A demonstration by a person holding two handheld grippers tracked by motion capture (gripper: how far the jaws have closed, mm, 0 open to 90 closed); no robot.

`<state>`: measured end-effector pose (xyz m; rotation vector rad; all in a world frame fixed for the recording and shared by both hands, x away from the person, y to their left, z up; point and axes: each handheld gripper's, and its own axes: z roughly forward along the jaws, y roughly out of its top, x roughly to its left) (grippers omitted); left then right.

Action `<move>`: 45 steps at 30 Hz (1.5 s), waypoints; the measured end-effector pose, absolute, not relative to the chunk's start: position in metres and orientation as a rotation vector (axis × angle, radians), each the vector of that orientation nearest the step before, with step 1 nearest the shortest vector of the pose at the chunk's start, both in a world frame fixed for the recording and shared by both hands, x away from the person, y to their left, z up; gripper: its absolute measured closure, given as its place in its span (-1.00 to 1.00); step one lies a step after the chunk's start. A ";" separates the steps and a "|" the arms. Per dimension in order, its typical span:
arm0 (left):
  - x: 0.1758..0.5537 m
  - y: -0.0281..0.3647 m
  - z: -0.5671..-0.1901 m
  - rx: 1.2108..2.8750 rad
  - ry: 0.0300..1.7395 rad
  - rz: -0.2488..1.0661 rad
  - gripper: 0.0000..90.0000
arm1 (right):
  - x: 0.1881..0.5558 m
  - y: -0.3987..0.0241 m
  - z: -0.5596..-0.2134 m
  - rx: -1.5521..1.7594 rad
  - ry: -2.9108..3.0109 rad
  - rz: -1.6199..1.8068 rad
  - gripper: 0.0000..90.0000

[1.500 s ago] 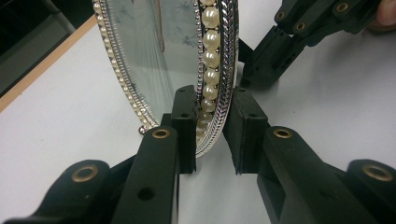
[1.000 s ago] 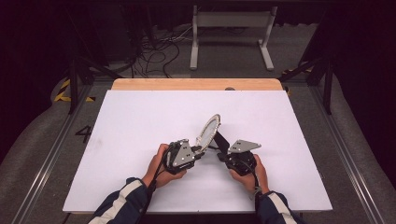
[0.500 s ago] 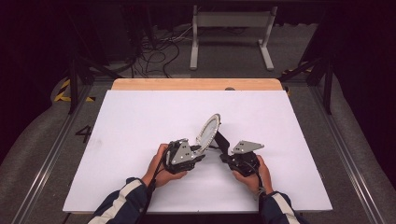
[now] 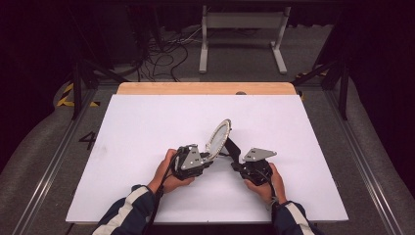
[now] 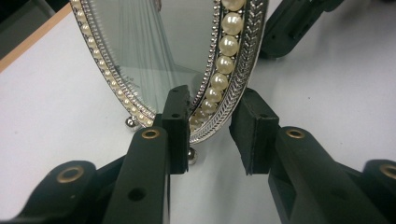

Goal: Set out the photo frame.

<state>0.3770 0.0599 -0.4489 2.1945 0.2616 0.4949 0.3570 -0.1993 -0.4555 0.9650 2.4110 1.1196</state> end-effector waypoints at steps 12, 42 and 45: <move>0.371 0.053 -0.447 2.210 0.213 0.507 0.55 | 0.362 -0.204 -0.455 0.975 2.408 1.109 1.00; 0.367 0.040 -0.450 2.164 0.231 0.446 0.54 | 0.375 -0.213 -0.460 1.038 2.339 1.091 0.96; 0.366 0.042 -0.449 2.153 0.225 0.433 0.56 | 0.373 -0.213 -0.459 1.042 2.336 1.103 0.93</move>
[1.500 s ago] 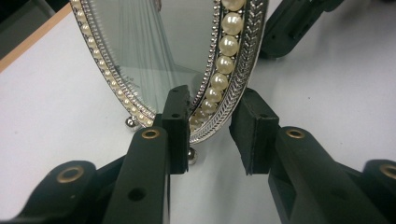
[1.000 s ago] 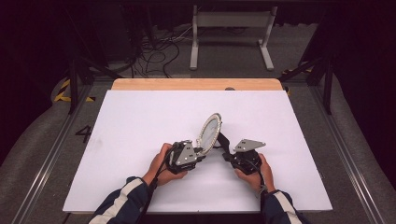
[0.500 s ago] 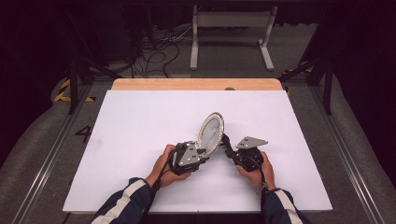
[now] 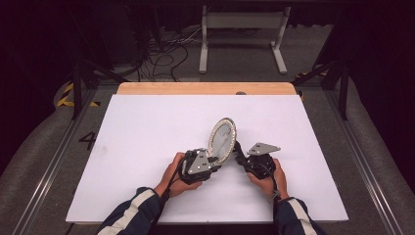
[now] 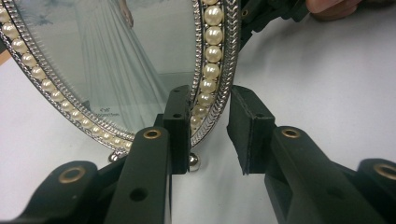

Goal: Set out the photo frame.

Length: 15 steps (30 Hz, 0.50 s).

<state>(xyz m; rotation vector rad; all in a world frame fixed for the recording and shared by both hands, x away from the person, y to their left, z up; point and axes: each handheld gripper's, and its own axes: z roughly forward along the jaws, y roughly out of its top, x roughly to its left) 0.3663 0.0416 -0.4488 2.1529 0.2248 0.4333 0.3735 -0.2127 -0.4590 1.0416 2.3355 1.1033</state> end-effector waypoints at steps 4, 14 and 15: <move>0.365 0.049 -0.445 2.132 0.245 0.421 0.49 | 0.369 -0.213 -0.455 1.025 2.320 1.123 0.88; 0.361 0.087 -0.433 2.091 0.318 0.408 0.22 | 0.343 -0.200 -0.443 0.934 2.312 1.204 0.59; 0.361 0.092 -0.432 2.092 0.331 0.429 0.13 | 0.341 -0.199 -0.442 0.923 2.310 1.220 0.51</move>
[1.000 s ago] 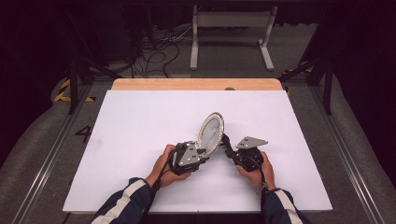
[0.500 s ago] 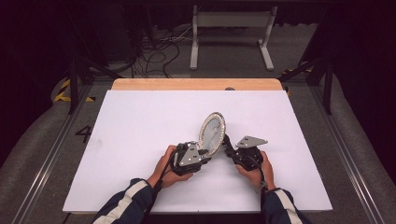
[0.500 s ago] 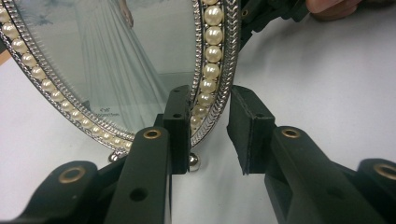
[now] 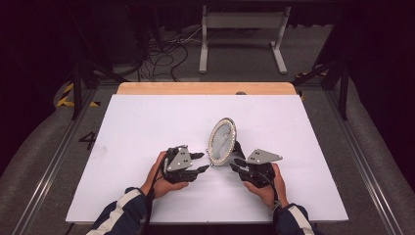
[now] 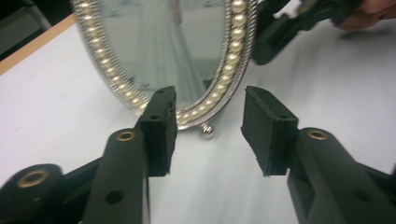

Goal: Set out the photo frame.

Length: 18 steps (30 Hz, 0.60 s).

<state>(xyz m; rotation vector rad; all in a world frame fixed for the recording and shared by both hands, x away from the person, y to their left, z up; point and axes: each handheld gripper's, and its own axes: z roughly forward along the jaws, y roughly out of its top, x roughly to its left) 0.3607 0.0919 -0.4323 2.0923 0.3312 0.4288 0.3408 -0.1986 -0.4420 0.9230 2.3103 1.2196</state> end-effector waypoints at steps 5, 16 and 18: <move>0.356 0.117 -0.431 2.100 0.375 0.451 0.05 | 0.334 -0.195 -0.437 0.898 2.300 1.280 0.33; 0.342 0.160 -0.445 2.142 0.503 0.488 -0.21 | 0.334 -0.175 -0.438 1.023 2.222 1.312 -0.03; 0.339 0.164 -0.446 2.140 0.515 0.487 -0.23 | 0.336 -0.172 -0.439 1.028 2.209 1.294 -0.06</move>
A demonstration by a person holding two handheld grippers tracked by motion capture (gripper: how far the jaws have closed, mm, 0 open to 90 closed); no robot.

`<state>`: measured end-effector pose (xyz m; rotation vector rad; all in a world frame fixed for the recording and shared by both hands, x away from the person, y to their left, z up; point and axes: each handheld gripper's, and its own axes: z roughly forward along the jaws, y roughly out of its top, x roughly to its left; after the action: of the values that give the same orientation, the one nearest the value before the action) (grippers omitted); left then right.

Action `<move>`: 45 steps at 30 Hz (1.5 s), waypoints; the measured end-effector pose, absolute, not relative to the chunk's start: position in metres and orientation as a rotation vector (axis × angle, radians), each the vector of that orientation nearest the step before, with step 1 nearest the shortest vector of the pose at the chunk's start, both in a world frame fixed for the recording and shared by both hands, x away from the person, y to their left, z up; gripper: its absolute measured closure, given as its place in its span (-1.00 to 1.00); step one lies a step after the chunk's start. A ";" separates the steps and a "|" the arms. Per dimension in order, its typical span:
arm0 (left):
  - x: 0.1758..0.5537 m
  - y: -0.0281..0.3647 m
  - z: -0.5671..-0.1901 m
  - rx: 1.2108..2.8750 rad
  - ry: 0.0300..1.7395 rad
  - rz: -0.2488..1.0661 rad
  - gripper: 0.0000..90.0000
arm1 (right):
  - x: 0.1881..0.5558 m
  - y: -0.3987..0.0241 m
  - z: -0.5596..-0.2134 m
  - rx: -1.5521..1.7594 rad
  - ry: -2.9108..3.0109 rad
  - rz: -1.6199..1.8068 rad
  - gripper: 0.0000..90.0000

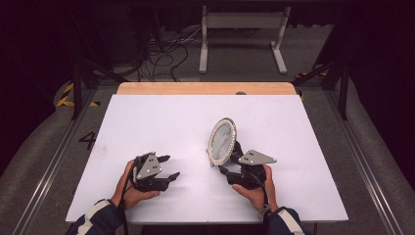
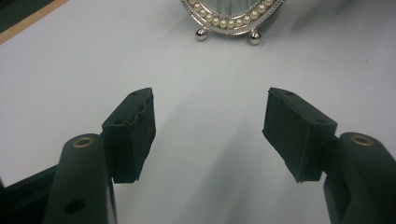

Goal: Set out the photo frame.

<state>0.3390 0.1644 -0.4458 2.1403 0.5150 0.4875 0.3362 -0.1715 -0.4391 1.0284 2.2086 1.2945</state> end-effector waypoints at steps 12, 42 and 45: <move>0.339 0.178 -0.450 2.151 0.598 0.532 -0.51 | 0.354 -0.158 -0.440 1.128 2.125 1.367 -0.11; 0.336 0.175 -0.456 2.195 0.593 0.499 -0.53 | 0.365 -0.157 -0.443 1.154 2.143 1.408 0.50; 0.336 0.174 -0.457 2.202 0.589 0.495 -0.53 | 0.366 -0.159 -0.442 1.150 2.163 1.410 0.53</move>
<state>0.3355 0.1737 -0.4570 2.2017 0.5890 0.4954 0.3659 -0.1587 -0.4420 1.1504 2.1635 1.4104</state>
